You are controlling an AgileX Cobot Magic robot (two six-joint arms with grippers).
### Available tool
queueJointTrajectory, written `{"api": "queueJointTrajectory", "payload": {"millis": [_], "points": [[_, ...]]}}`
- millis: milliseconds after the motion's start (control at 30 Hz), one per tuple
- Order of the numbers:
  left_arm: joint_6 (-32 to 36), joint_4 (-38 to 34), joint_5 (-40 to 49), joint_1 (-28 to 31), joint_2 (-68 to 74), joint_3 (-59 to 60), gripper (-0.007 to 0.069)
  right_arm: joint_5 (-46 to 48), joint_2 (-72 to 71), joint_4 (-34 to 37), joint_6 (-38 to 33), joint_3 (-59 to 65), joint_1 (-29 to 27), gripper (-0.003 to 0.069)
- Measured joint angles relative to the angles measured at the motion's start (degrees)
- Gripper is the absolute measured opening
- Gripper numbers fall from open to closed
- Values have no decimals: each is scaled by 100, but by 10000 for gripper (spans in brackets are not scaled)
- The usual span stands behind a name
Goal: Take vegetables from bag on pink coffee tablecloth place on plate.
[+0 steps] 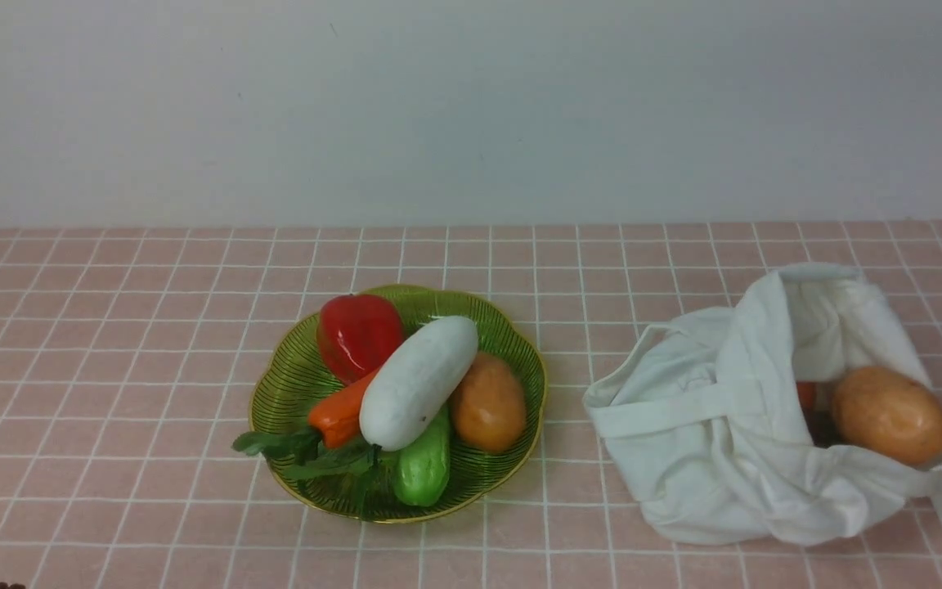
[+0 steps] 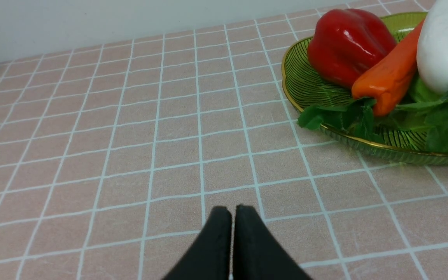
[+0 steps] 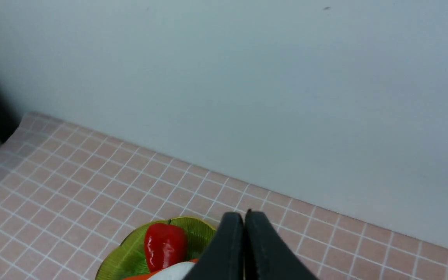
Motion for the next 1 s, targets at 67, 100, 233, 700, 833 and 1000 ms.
{"api": "queueJointTrajectory", "payload": {"millis": [67, 100, 233, 700, 833, 1000], "points": [[0, 0, 0, 0, 0, 0, -5, -136, -622, -202, 165, 590, 0, -13], [0, 0, 0, 0, 0, 0, -5, -294, -1043, -358, 272, 1027, 0, -13], [0, 0, 0, 0, 0, 0, -5, -1211, -2840, -855, 642, 2900, 0, -14], [0, 0, 0, 4, 0, 0, -5, -5052, -7296, -1666, 1564, 7989, 0, -14], [0, 0, 0, 4, 0, 0, -5, -5237, -7296, -1567, 1564, 8115, 0, -14], [0, 0, 0, 7, 0, 0, -5, -5288, -7296, -1453, 1565, 8148, 0, -14]]}}
